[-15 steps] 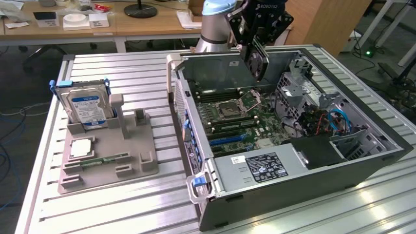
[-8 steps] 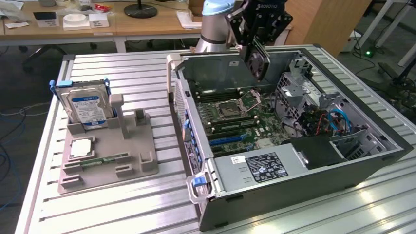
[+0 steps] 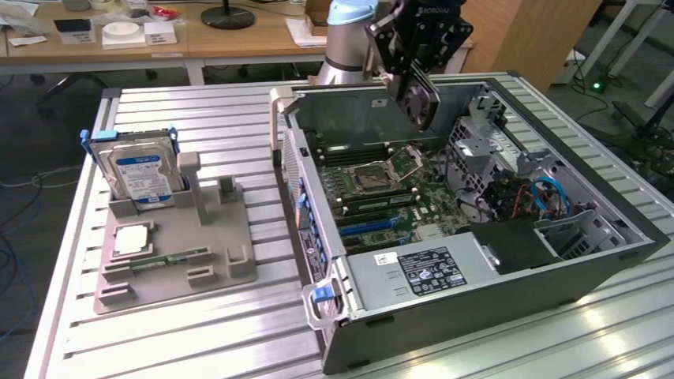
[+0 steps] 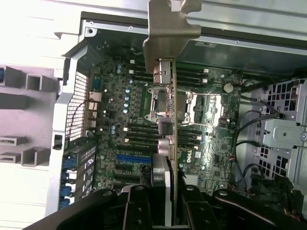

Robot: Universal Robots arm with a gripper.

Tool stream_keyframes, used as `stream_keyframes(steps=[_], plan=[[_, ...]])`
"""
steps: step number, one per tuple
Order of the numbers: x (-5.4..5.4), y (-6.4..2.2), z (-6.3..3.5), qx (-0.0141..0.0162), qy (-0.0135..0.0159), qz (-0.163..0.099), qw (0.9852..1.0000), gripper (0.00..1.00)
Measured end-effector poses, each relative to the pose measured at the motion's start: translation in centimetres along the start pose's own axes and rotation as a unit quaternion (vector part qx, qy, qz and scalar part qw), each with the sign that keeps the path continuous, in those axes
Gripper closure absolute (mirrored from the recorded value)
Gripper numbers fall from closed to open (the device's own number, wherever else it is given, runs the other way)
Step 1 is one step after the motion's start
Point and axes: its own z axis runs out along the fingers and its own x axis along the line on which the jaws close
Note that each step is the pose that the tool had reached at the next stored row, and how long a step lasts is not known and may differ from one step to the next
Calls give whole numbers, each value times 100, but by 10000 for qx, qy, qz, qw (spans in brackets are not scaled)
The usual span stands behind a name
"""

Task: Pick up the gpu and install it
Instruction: 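Insert the gpu into the slot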

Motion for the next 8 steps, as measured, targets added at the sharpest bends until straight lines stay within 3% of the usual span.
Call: stream_keyframes(steps=[8], plan=[[1,-8,-1,-3,12,-256,9997,72]])
